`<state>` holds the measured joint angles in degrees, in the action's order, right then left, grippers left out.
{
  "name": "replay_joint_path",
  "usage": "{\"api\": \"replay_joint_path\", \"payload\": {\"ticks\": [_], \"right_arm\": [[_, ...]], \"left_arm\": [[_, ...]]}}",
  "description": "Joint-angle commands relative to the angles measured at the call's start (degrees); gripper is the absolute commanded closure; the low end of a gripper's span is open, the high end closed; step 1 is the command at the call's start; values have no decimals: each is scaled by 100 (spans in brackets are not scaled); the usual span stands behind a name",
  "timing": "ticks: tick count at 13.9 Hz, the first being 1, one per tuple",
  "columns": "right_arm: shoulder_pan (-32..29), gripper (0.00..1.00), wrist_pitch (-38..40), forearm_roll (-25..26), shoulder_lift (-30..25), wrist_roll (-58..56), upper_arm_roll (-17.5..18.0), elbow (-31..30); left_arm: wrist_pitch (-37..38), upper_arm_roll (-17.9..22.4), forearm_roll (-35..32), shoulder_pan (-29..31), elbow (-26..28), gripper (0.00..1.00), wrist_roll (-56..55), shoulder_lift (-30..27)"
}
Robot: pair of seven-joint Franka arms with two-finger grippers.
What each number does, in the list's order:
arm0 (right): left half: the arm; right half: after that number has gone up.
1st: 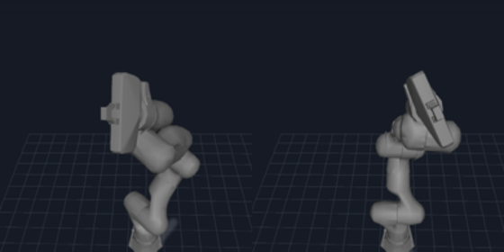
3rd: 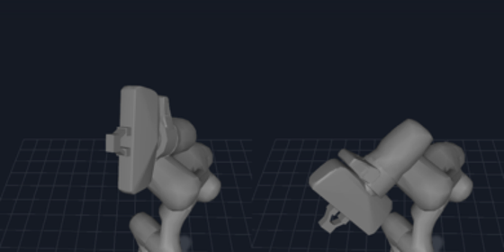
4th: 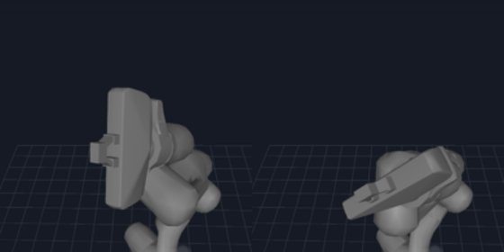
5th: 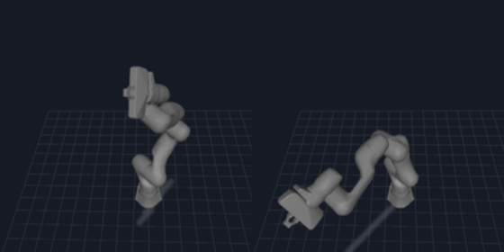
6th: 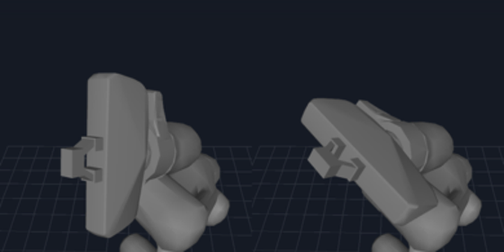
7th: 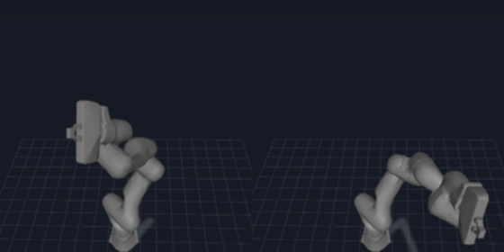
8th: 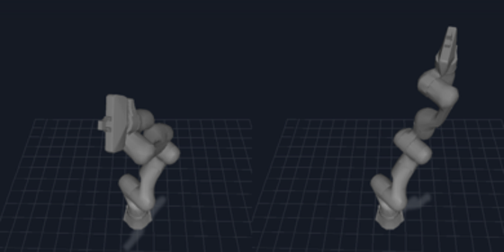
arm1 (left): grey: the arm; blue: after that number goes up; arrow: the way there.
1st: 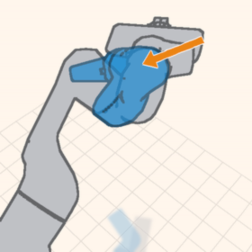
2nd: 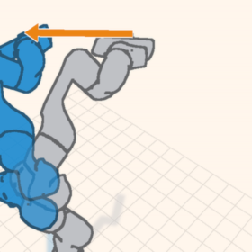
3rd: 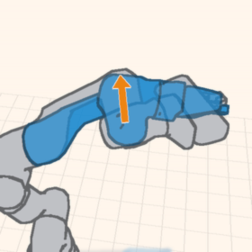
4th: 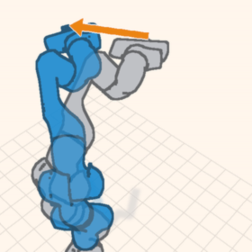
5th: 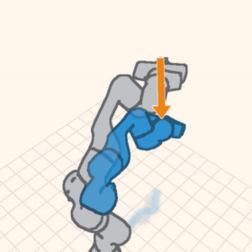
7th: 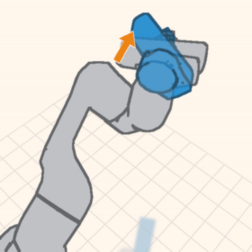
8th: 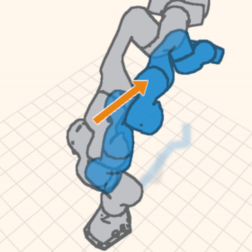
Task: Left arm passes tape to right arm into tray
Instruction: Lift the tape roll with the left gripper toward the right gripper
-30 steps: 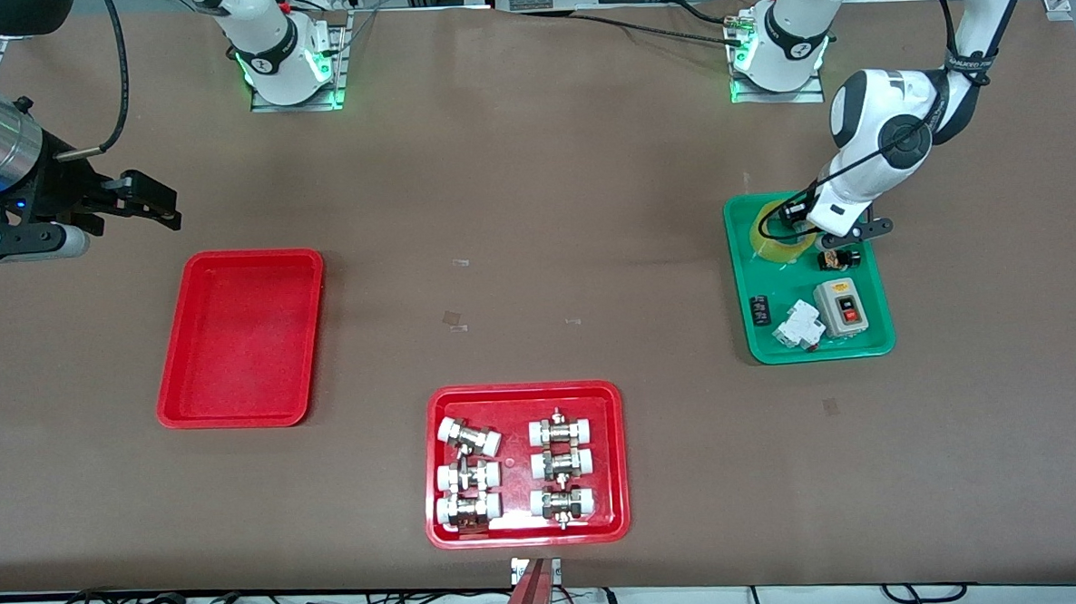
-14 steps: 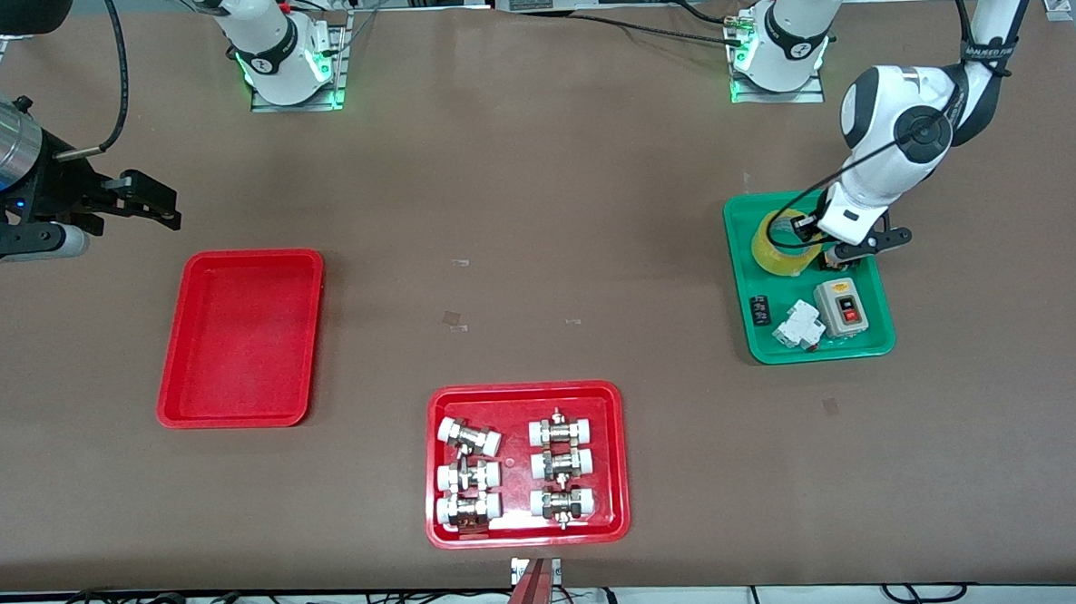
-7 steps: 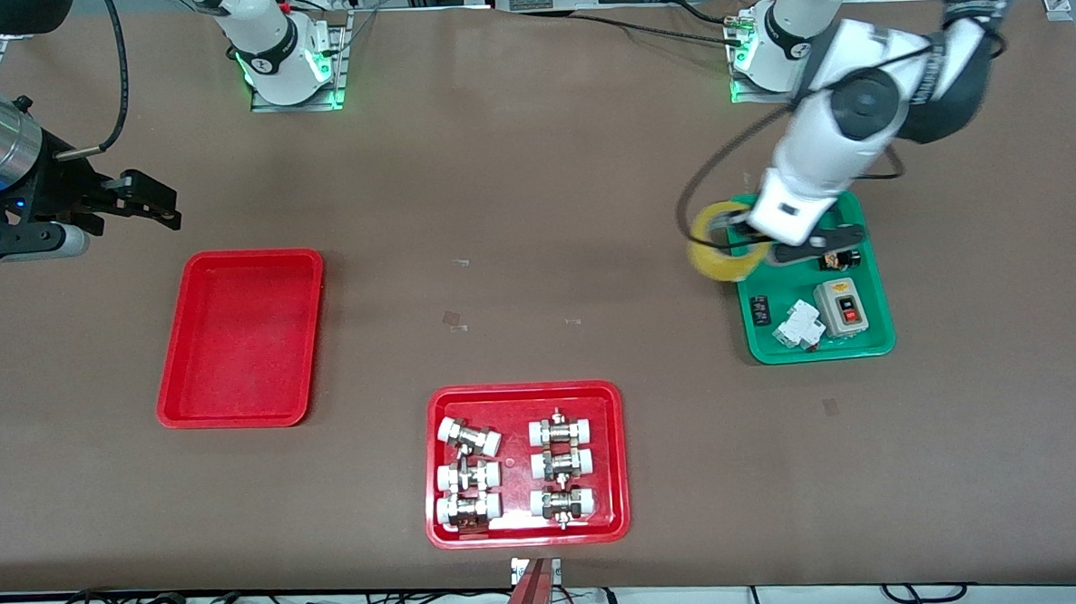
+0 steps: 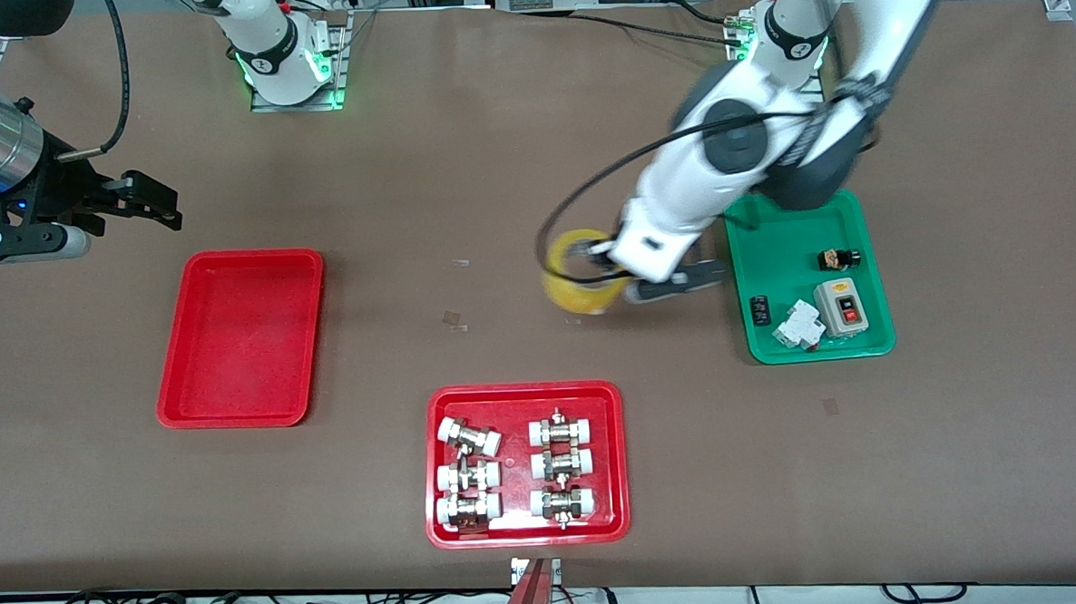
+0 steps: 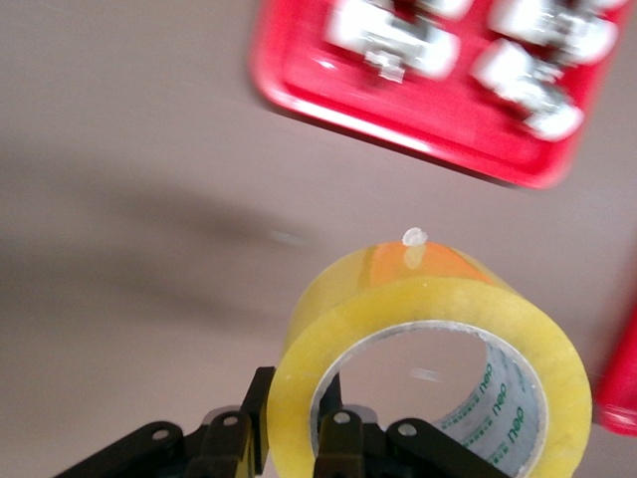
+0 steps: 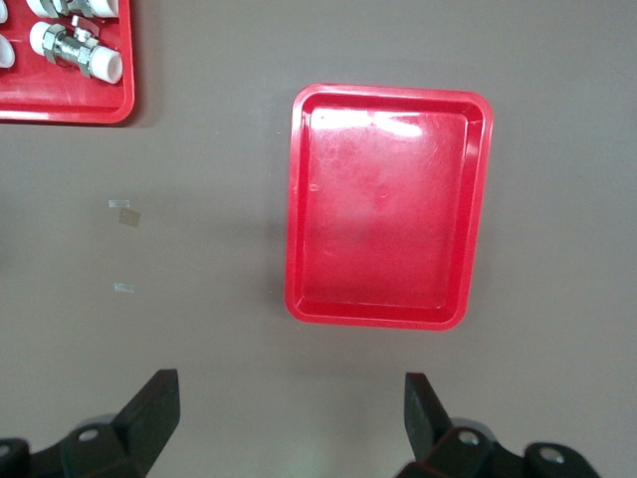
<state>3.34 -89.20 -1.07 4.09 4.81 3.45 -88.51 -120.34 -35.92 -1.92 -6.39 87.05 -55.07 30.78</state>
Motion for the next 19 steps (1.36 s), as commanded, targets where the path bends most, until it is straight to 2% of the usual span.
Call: {"api": "replay_joint_path", "payload": {"ticks": [1, 4, 6, 8, 10, 12, 15, 19], "right_arm": [[-27, 0, 43, -87, -14, -86, 16, 1], [-18, 0, 77, -87, 65, -94, 16, 1], [-18, 0, 121, -95, 205, -103, 16, 1], [-44, 0, 279, -278, 259, -304, 42, 1], [-262, 0, 394, -1452, 355, -568, -28, -17], [-378, 0, 386, -2158, 539, -840, -37, -34], [-510, 0, 272, -2967, 855, -1402, -37, -43], [-572, 0, -53, -3531, 1216, -2149, -37, -122]], "left_arm": [[-312, 32, -27, -537, -944, 100, -135, 796], [-1461, 58, -36, -951, -1164, 100, -144, 1052], [-2123, 233, -19, -1232, -1208, 100, -144, 1157], [-2292, 444, -10, -1740, -1837, 100, -179, 1586], [-2301, 961, -10, -2487, -2786, 100, -546, 2070], [-2301, 1515, 25, -3050, -3298, 100, -1213, 2361], [-2388, 1561, 25, -3254, -3335, 100, -1655, 2424], [-2617, 1588, 16, -3404, -3326, 100, -1744, 2441]]}}
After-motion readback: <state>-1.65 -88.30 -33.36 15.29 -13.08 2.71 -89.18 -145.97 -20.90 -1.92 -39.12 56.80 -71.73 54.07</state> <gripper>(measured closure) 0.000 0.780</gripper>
